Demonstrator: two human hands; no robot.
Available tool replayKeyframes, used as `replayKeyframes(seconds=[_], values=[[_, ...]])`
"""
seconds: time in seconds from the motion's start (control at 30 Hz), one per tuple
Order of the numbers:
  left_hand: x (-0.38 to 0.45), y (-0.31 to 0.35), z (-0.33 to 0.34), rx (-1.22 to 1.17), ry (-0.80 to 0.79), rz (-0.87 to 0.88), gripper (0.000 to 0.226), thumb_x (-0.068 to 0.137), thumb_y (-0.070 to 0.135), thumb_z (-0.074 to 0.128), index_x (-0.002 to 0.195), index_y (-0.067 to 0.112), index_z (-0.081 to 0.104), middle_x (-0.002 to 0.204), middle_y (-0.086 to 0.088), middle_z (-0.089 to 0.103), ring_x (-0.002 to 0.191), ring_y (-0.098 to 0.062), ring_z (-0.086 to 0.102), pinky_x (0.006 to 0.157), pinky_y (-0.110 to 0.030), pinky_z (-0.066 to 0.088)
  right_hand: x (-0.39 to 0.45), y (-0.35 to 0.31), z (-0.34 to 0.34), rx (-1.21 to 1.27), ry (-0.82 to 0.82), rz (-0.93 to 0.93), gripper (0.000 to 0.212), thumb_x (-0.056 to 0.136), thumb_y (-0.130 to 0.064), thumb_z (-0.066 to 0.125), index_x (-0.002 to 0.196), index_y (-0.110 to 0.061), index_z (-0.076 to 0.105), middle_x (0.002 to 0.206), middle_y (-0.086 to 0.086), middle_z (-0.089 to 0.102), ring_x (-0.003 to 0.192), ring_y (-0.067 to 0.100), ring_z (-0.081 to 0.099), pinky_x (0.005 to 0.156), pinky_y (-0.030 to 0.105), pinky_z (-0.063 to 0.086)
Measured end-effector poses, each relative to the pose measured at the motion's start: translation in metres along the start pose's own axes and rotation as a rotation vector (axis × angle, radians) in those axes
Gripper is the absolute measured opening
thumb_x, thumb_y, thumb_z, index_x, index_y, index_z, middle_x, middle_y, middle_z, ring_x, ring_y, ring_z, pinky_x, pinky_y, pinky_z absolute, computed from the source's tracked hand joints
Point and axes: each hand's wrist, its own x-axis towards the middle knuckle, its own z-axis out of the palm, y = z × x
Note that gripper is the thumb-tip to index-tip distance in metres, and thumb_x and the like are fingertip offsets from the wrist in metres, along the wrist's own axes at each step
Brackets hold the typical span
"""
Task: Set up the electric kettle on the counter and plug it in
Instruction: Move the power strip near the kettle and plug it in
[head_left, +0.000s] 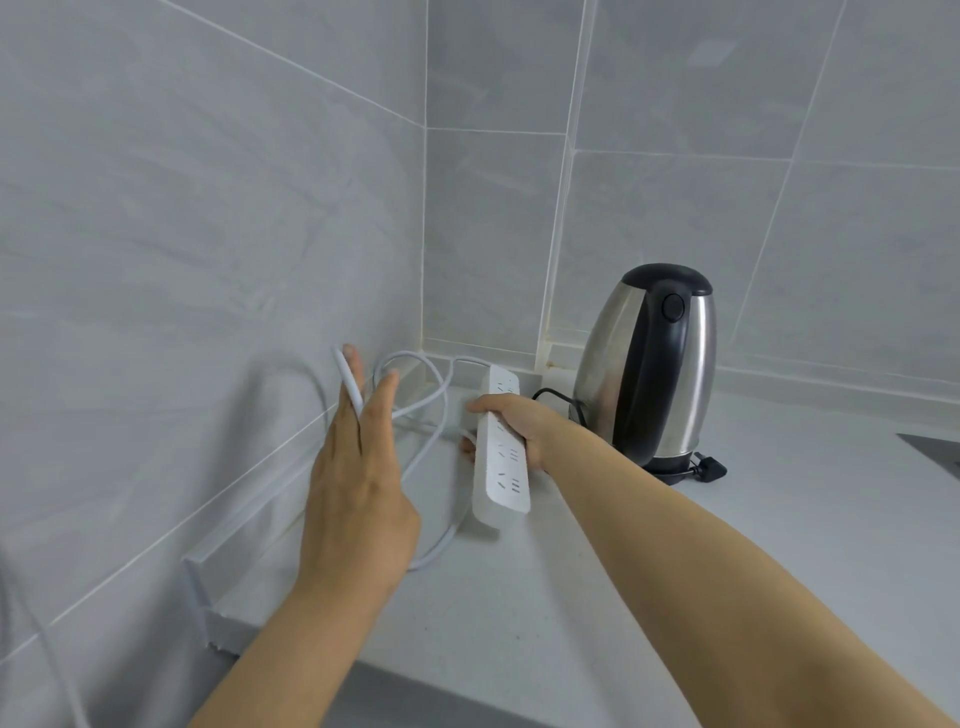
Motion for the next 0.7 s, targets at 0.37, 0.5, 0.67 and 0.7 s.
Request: replayKeyframes(seconds=[0.37, 0.5, 0.67, 0.7], values=[[0.017, -0.018, -0.001, 0.013, 0.056, 0.151, 0.068, 0.082, -0.012, 0.056, 0.142, 0.011, 0.031, 0.160, -0.011, 0.013, 0.136, -0.033, 0.029, 0.098, -0.052, 0.047, 0.004, 0.024, -0.001, -0.375, 0.401, -0.214, 0.064, 0.077, -0.019, 0.074, 0.129, -0.014, 0.037, 0.124, 0.011, 0.051, 0.096, 0.031, 0.061, 0.069, 0.038, 0.052], [0.024, -0.019, -0.001, 0.006, 0.123, 0.223, 0.065, 0.082, -0.021, 0.048, 0.138, 0.009, 0.039, 0.157, -0.013, 0.025, 0.135, -0.032, 0.032, 0.098, -0.048, 0.048, 0.006, 0.033, 0.009, -0.475, 0.408, -0.198, 0.076, 0.079, -0.021, 0.071, 0.140, -0.012, 0.027, 0.133, 0.011, 0.041, 0.108, 0.034, 0.057, 0.085, 0.046, 0.054], [0.040, -0.022, -0.005, 0.056, 0.244, 0.400, 0.049, 0.089, -0.012, 0.034, 0.130, 0.006, 0.053, 0.143, -0.013, 0.049, 0.138, -0.030, 0.036, 0.099, -0.049, 0.046, 0.013, 0.037, 0.022, -0.630, 0.422, -0.192, 0.073, 0.088, -0.018, 0.057, 0.149, -0.009, 0.018, 0.151, 0.011, 0.020, 0.122, 0.032, 0.048, 0.095, 0.037, 0.047], [0.044, -0.021, -0.006, 0.058, 0.263, 0.430, 0.047, 0.090, -0.009, 0.033, 0.129, 0.006, 0.055, 0.140, -0.013, 0.051, 0.138, -0.029, 0.038, 0.101, -0.047, 0.046, 0.015, 0.037, 0.024, -0.652, 0.432, -0.192, 0.071, 0.089, -0.018, 0.055, 0.149, -0.010, 0.018, 0.152, 0.011, 0.017, 0.124, 0.031, 0.047, 0.093, 0.035, 0.046]])
